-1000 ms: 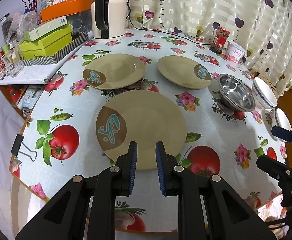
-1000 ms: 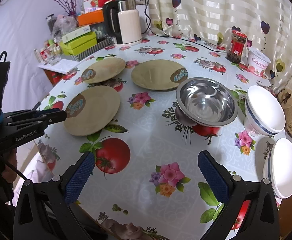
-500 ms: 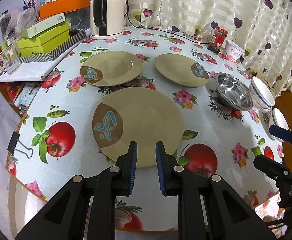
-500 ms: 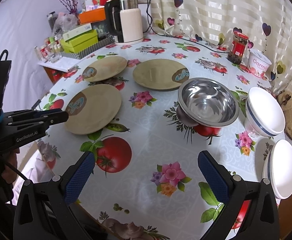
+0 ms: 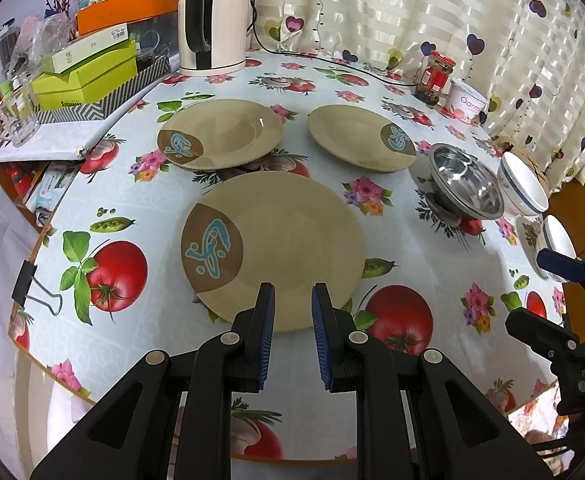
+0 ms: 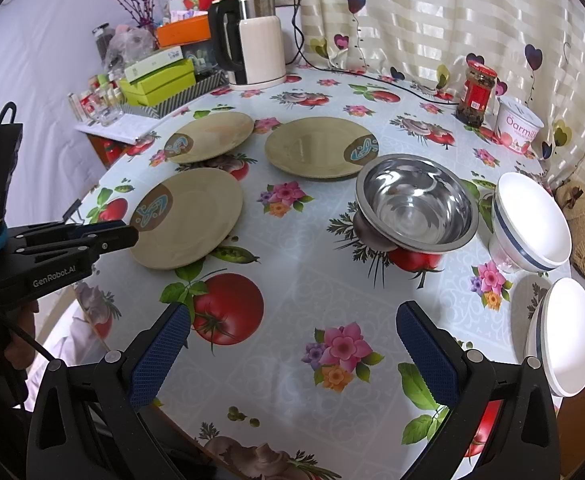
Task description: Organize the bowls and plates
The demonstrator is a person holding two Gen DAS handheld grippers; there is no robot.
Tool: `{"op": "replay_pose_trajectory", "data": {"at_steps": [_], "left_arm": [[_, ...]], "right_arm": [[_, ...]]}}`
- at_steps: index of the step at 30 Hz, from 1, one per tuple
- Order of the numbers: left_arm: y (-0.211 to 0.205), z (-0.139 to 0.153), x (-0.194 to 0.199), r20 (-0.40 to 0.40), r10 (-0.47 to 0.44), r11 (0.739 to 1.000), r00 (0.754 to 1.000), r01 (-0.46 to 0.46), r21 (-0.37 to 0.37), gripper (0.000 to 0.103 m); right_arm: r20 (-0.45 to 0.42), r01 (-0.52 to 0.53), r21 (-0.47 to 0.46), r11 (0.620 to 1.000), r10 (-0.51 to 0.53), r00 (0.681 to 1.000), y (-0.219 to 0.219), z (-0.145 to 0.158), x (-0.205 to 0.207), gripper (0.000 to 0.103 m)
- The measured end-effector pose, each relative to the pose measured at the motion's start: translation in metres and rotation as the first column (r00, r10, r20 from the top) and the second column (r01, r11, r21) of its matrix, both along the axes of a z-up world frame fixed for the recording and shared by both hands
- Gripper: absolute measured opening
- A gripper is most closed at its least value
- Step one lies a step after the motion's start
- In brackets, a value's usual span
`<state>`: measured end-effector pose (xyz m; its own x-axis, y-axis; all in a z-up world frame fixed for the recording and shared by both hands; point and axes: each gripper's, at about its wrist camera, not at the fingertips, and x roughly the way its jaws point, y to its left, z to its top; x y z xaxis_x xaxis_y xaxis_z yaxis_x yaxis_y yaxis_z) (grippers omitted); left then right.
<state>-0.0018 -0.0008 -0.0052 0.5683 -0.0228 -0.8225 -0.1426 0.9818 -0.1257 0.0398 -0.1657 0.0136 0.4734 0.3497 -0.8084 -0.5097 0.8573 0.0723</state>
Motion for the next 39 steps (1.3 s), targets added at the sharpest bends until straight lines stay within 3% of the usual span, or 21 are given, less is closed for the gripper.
{"op": "replay_pose_trajectory", "data": {"at_steps": [39], "left_arm": [[0.001, -0.006, 0.004, -0.011, -0.014, 0.999, 1.000, 0.014, -0.033, 0.020]], "right_arm": [[-0.010, -0.007, -0.009, 1.000, 0.006, 1.000, 0.011, -0.003, 0.003, 0.103]]}}
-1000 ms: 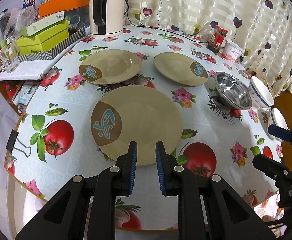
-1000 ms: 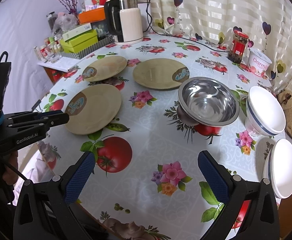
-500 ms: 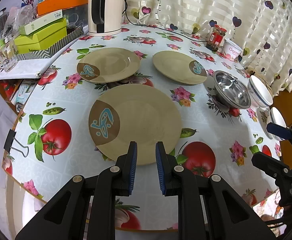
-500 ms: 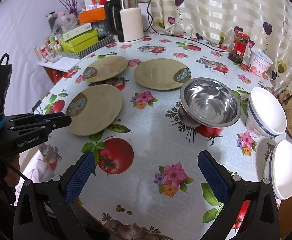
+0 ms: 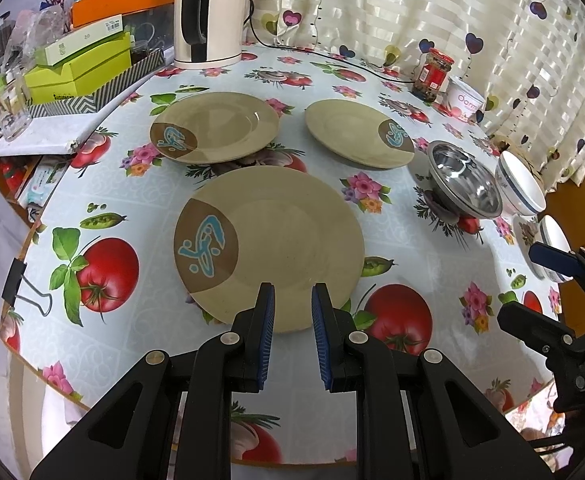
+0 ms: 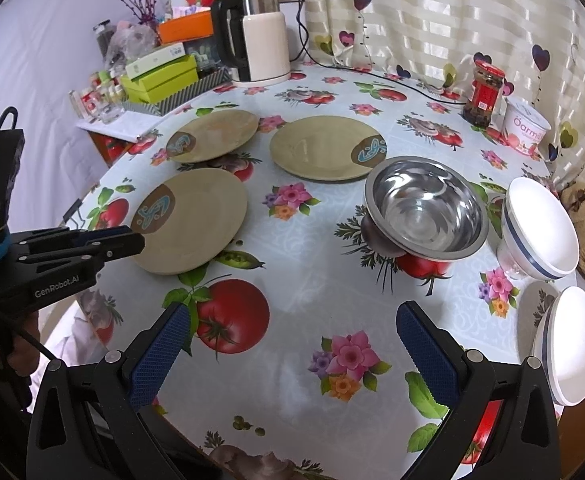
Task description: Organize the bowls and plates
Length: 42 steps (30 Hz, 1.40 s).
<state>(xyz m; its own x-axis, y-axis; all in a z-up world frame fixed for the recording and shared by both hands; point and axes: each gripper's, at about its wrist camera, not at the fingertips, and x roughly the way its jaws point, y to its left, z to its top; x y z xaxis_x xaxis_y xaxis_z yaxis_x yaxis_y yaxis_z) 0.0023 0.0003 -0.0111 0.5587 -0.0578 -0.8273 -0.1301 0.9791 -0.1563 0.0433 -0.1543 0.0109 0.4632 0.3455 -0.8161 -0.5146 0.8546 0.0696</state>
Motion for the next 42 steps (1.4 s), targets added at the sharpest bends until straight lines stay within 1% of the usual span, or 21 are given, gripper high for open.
{"op": "replay_pose_trajectory", "data": {"at_steps": [7, 13, 19, 26, 33, 42], "left_arm": [[0.001, 0.000, 0.003, 0.014, 0.006, 1.000, 1.000, -0.006, 0.019, 0.020], [0.012, -0.002, 0.007, 0.004, 0.019, 1.000, 1.000, -0.019, -0.017, 0.020], [0.020, -0.001, 0.009, 0.009, 0.028, 1.000, 1.000, -0.028, -0.009, 0.020], [0.040, -0.003, 0.014, -0.004, 0.083, 0.996, 0.997, -0.083, -0.020, 0.020], [0.061, -0.003, 0.018, 0.006, 0.136, 0.991, 0.991, -0.136, -0.022, 0.020], [0.081, -0.005, 0.033, 0.004, 0.157, 0.987, 0.988, -0.157, -0.028, 0.020]], "right_arm": [[0.005, -0.010, 0.016, 1.000, 0.009, 1.000, 0.002, 0.002, 0.007, 0.103], [0.004, -0.029, 0.024, 0.999, 0.029, 1.000, 0.009, 0.004, 0.011, 0.103], [0.002, -0.053, 0.014, 0.998, 0.053, 0.999, 0.019, 0.005, 0.017, 0.103], [0.010, -0.078, -0.007, 0.997, 0.078, 0.997, 0.034, 0.009, 0.032, 0.103], [0.024, -0.111, -0.007, 0.994, 0.111, 0.994, 0.052, 0.013, 0.045, 0.103], [0.018, -0.145, 0.000, 0.989, 0.145, 0.989, 0.078, 0.015, 0.067, 0.103]]}}
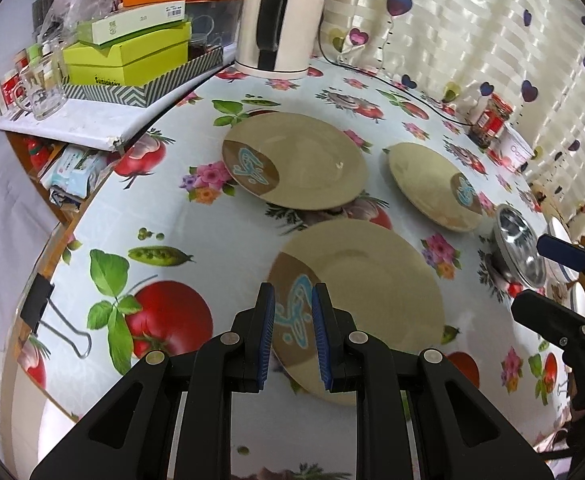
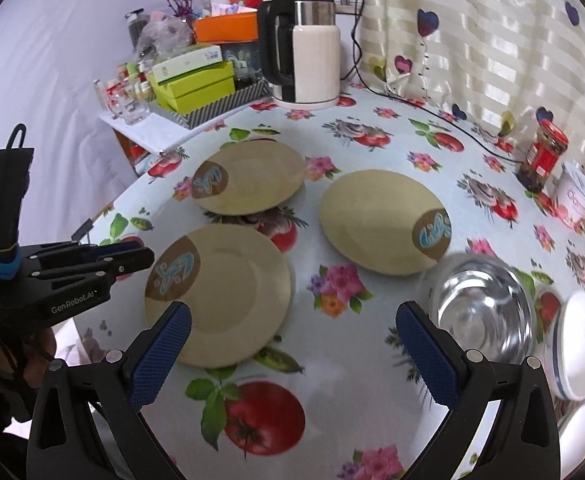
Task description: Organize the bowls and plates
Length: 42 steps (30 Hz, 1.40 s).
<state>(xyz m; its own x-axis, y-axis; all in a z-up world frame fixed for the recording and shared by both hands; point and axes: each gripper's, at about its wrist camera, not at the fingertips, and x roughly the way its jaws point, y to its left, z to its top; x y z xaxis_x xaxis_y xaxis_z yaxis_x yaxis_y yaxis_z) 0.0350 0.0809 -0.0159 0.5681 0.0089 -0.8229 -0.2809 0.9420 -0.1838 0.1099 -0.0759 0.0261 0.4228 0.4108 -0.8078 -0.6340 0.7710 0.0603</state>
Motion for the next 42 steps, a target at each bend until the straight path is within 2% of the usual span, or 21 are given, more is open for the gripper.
{"op": "replay_pose_trajectory", "data": {"at_steps": [8, 24, 32, 34, 42], "left_arm": [[0.019, -0.002, 0.014, 0.014, 0.012, 1.000, 1.000, -0.011, -0.011, 0.020], [0.061, -0.013, 0.056, 0.033, 0.038, 0.994, 0.999, -0.034, -0.108, 0.020], [0.079, -0.024, 0.074, 0.032, 0.066, 0.988, 0.997, -0.060, -0.142, 0.020], [0.084, -0.027, 0.079, 0.030, 0.076, 0.986, 0.997, -0.070, -0.152, 0.020], [0.094, -0.036, 0.089, 0.028, 0.106, 0.978, 0.994, -0.100, -0.181, 0.020]], "right_arm": [[-0.031, -0.012, 0.011, 1.000, 0.012, 0.999, 0.021, -0.005, 0.026, 0.094], [-0.113, 0.022, 0.068, 0.997, -0.015, 0.993, 0.062, -0.019, 0.074, 0.056], [-0.158, 0.039, 0.073, 0.997, -0.027, 0.987, 0.080, -0.035, 0.103, 0.050], [-0.171, 0.042, 0.069, 0.997, -0.030, 0.985, 0.085, -0.041, 0.109, 0.046], [-0.218, 0.066, 0.060, 0.996, -0.052, 0.975, 0.097, -0.062, 0.136, 0.042]]}}
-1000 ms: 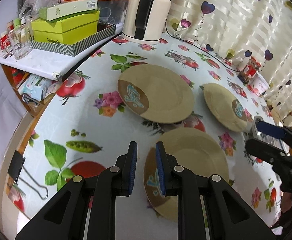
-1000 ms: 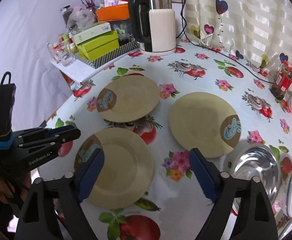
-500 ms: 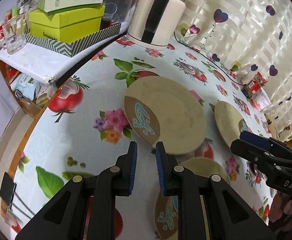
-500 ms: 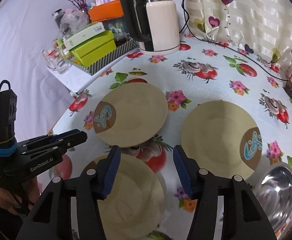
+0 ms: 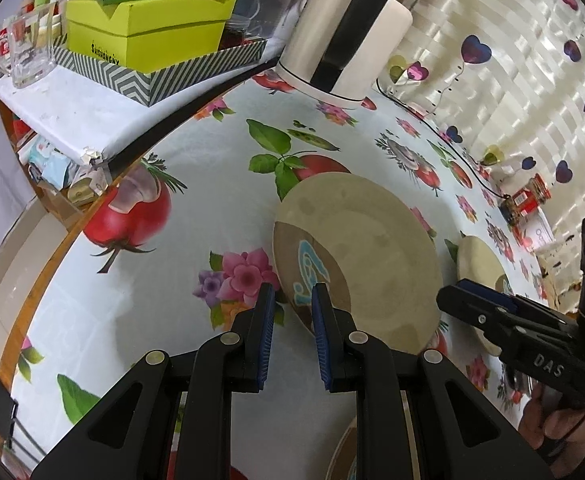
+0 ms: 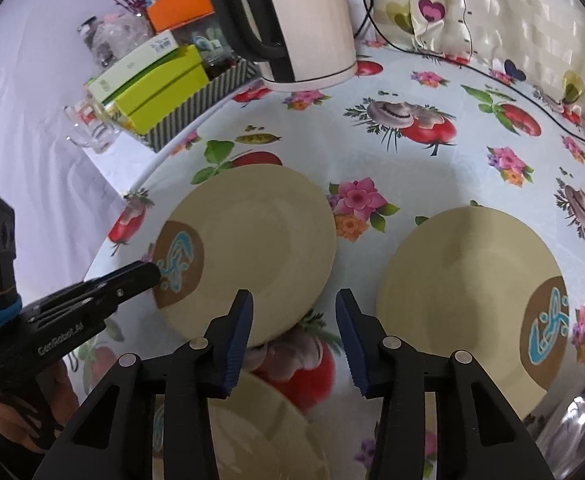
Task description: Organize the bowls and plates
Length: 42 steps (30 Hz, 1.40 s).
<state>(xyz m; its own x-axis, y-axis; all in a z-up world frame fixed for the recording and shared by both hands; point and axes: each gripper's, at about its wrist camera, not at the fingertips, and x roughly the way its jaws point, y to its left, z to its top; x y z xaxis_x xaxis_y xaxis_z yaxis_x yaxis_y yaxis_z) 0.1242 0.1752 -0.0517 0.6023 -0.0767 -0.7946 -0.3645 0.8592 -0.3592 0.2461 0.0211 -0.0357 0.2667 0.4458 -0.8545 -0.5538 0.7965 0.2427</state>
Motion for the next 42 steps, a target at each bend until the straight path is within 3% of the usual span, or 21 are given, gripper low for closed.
{"op": "replay_pose_trajectory", "data": {"at_steps": [13, 21, 42], "left_arm": [[0.005, -0.006, 0.010, 0.017, 0.006, 1.000, 1.000, -0.005, -0.015, 0.020], [0.013, -0.011, 0.011, 0.036, 0.019, 0.997, 0.999, -0.016, -0.074, 0.020], [0.000, 0.008, -0.003, 0.044, 0.012, 1.000, 0.999, -0.011, -0.029, 0.020]], "right_arm": [[-0.048, 0.021, 0.017, 1.000, -0.020, 0.999, 0.004, -0.019, 0.022, 0.024], [-0.049, 0.025, 0.036, 0.999, -0.023, 0.999, 0.003, -0.021, 0.024, 0.024], [-0.037, 0.027, 0.044, 0.999, -0.025, 0.999, -0.001, -0.007, 0.015, 0.024]]}}
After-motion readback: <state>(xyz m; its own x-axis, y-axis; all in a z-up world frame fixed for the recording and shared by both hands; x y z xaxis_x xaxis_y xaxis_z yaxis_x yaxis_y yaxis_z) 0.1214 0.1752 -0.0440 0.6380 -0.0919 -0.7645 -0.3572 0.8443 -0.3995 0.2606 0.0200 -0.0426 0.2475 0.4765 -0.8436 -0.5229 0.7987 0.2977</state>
